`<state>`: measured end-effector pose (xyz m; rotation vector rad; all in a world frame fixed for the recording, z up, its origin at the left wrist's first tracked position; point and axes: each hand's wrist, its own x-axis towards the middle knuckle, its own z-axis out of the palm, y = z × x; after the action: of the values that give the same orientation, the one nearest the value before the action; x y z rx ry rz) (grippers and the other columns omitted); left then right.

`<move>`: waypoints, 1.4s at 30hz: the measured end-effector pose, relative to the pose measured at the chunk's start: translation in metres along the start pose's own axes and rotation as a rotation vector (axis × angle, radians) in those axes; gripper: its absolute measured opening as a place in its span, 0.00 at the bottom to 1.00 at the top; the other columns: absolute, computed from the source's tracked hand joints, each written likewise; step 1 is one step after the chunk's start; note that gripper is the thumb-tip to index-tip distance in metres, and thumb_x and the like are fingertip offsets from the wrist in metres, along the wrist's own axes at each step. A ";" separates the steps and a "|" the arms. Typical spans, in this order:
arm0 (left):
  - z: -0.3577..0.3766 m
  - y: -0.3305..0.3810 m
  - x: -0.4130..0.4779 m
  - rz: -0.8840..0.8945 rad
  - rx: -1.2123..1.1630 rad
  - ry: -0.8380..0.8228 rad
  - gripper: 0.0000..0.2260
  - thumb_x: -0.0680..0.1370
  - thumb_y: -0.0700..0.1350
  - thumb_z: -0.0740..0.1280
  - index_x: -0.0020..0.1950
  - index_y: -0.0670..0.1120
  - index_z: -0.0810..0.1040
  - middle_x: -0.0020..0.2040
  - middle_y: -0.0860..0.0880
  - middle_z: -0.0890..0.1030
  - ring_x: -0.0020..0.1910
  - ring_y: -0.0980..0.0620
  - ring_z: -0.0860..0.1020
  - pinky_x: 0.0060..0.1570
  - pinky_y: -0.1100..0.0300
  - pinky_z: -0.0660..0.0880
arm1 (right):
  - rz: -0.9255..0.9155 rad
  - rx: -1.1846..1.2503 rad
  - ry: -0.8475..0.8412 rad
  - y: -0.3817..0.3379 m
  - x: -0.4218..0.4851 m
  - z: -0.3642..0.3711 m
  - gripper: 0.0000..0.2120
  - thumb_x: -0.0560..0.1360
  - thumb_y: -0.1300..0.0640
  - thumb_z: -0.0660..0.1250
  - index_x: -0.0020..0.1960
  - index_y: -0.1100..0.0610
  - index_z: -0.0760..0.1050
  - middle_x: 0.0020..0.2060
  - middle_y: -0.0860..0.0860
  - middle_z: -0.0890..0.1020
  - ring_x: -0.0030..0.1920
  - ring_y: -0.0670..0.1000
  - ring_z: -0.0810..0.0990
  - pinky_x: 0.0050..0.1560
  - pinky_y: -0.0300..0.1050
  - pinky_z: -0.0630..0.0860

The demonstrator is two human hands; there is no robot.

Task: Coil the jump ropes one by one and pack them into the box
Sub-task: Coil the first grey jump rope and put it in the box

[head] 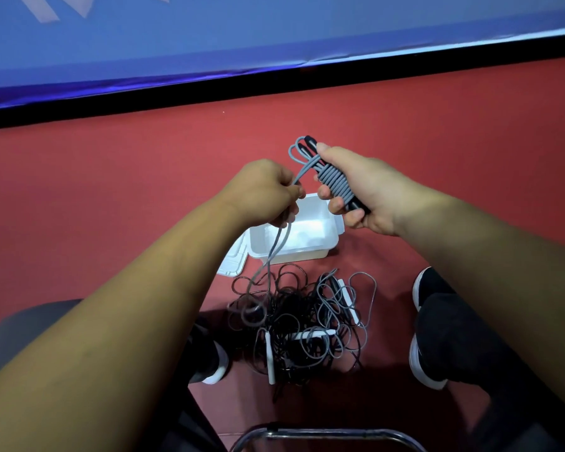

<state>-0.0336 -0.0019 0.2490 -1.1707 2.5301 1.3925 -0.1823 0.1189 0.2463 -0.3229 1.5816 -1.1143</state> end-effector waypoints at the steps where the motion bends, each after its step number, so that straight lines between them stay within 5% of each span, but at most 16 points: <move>1: 0.001 0.001 -0.001 -0.016 -0.078 -0.017 0.08 0.85 0.42 0.66 0.53 0.38 0.82 0.43 0.39 0.86 0.32 0.46 0.83 0.37 0.52 0.85 | 0.006 0.008 0.004 -0.001 0.001 -0.001 0.23 0.76 0.32 0.70 0.53 0.51 0.78 0.37 0.48 0.79 0.29 0.46 0.70 0.27 0.38 0.54; 8: -0.008 -0.007 0.004 0.093 -0.425 -0.029 0.11 0.82 0.44 0.71 0.55 0.36 0.83 0.48 0.42 0.86 0.45 0.48 0.83 0.52 0.53 0.82 | 0.019 0.054 0.031 -0.007 0.005 -0.007 0.18 0.76 0.36 0.68 0.51 0.50 0.76 0.35 0.47 0.78 0.28 0.45 0.69 0.23 0.35 0.55; 11: -0.012 -0.007 0.004 0.205 -0.269 0.036 0.08 0.82 0.46 0.72 0.52 0.42 0.86 0.48 0.47 0.88 0.45 0.56 0.81 0.51 0.65 0.77 | 0.024 0.060 0.032 -0.007 0.006 -0.008 0.16 0.77 0.37 0.68 0.50 0.50 0.76 0.35 0.47 0.78 0.28 0.45 0.69 0.23 0.35 0.55; 17: -0.015 -0.005 0.000 0.292 -0.084 -0.042 0.05 0.83 0.42 0.70 0.56 0.45 0.85 0.46 0.47 0.88 0.45 0.58 0.84 0.51 0.69 0.76 | 0.011 0.156 -0.018 -0.011 0.004 -0.011 0.15 0.79 0.38 0.67 0.49 0.50 0.74 0.34 0.48 0.77 0.28 0.45 0.69 0.21 0.35 0.56; 24: -0.018 -0.014 0.005 0.222 0.027 -0.019 0.04 0.79 0.45 0.76 0.50 0.45 0.88 0.43 0.47 0.88 0.42 0.53 0.84 0.52 0.56 0.81 | -0.021 0.055 -0.162 -0.013 -0.006 -0.006 0.21 0.77 0.32 0.68 0.49 0.50 0.73 0.35 0.49 0.75 0.28 0.46 0.67 0.24 0.36 0.54; 30: -0.018 -0.015 0.005 0.187 -0.014 -0.007 0.05 0.75 0.43 0.79 0.44 0.53 0.88 0.44 0.45 0.88 0.40 0.55 0.82 0.43 0.66 0.78 | 0.042 -0.035 -0.322 -0.011 -0.012 -0.004 0.20 0.79 0.36 0.64 0.51 0.54 0.74 0.33 0.48 0.72 0.26 0.46 0.64 0.21 0.37 0.55; 33: -0.018 -0.015 0.004 0.196 -0.028 -0.011 0.05 0.74 0.43 0.79 0.47 0.52 0.89 0.43 0.45 0.88 0.40 0.53 0.83 0.48 0.59 0.81 | 0.045 -0.075 -0.396 -0.011 -0.014 -0.004 0.18 0.80 0.38 0.62 0.51 0.53 0.73 0.33 0.49 0.71 0.26 0.47 0.62 0.21 0.36 0.55; 42: -0.025 -0.009 -0.001 0.290 0.019 -0.003 0.07 0.76 0.47 0.78 0.46 0.60 0.86 0.40 0.61 0.86 0.39 0.68 0.76 0.44 0.72 0.72 | -0.028 -0.190 -0.451 -0.012 -0.021 -0.008 0.18 0.83 0.45 0.58 0.51 0.57 0.77 0.34 0.57 0.79 0.22 0.50 0.70 0.22 0.34 0.63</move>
<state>-0.0194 -0.0224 0.2583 -0.8218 2.7919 1.4156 -0.1866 0.1316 0.2678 -0.6752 1.2809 -0.8382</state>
